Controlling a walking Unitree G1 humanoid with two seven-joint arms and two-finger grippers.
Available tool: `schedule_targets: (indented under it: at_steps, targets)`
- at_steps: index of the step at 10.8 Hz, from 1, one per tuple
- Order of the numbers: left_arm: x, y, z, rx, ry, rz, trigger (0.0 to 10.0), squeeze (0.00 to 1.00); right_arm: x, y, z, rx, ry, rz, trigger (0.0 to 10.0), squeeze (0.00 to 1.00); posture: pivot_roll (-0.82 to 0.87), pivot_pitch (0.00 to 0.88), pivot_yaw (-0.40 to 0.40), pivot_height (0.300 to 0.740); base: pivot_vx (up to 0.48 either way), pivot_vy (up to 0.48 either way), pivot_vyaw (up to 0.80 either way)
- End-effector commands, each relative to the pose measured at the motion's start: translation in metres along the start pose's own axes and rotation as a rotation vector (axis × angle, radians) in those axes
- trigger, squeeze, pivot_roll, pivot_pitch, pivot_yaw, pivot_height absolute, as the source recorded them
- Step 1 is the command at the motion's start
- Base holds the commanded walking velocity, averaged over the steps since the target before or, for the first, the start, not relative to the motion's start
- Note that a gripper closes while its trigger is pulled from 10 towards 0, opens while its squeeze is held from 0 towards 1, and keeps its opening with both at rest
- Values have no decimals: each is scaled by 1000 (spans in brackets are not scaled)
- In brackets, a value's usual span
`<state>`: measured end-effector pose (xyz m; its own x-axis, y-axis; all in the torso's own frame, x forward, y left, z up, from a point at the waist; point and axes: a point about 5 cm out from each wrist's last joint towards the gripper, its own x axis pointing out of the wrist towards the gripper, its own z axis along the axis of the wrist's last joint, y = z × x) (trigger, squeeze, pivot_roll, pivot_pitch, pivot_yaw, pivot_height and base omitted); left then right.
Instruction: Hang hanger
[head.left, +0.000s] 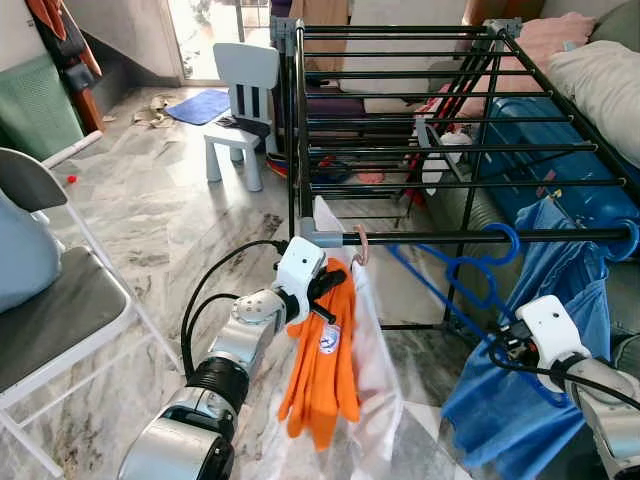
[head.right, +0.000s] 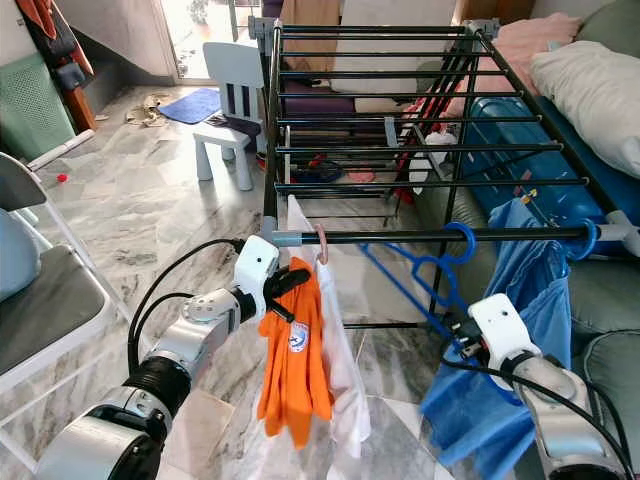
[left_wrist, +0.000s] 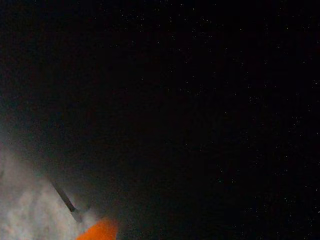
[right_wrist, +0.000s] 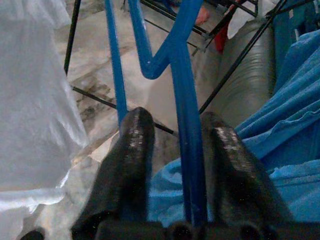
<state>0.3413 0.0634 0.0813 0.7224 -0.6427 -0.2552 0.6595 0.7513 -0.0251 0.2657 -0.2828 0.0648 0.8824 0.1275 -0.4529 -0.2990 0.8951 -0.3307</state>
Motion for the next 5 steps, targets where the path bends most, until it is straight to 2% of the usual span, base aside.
schedule_targets:
  at_steps: [1,2,4,5]
  targets:
    - [2,-1,5,16,-7,1,10000,0,1,-2,0,-5,-1,-8,3098,0,-15,2,-20,740,0,0,0]
    - [2,-1,5,18,-6,1,10000,0,1,-2,0,-4,-3,-9,1098,0,-13,1,-20,740,0,0,0]
    - [2,0,5,21,-5,4,10000,0,2,-2,-1,-1,-6,-8,784,0,-13,1,-19,740,0,0,0]
    - [2,-1,5,21,-5,2,10000,0,2,-2,-1,-3,-7,-10,941,0,-13,0,-20,740,0,0,0]
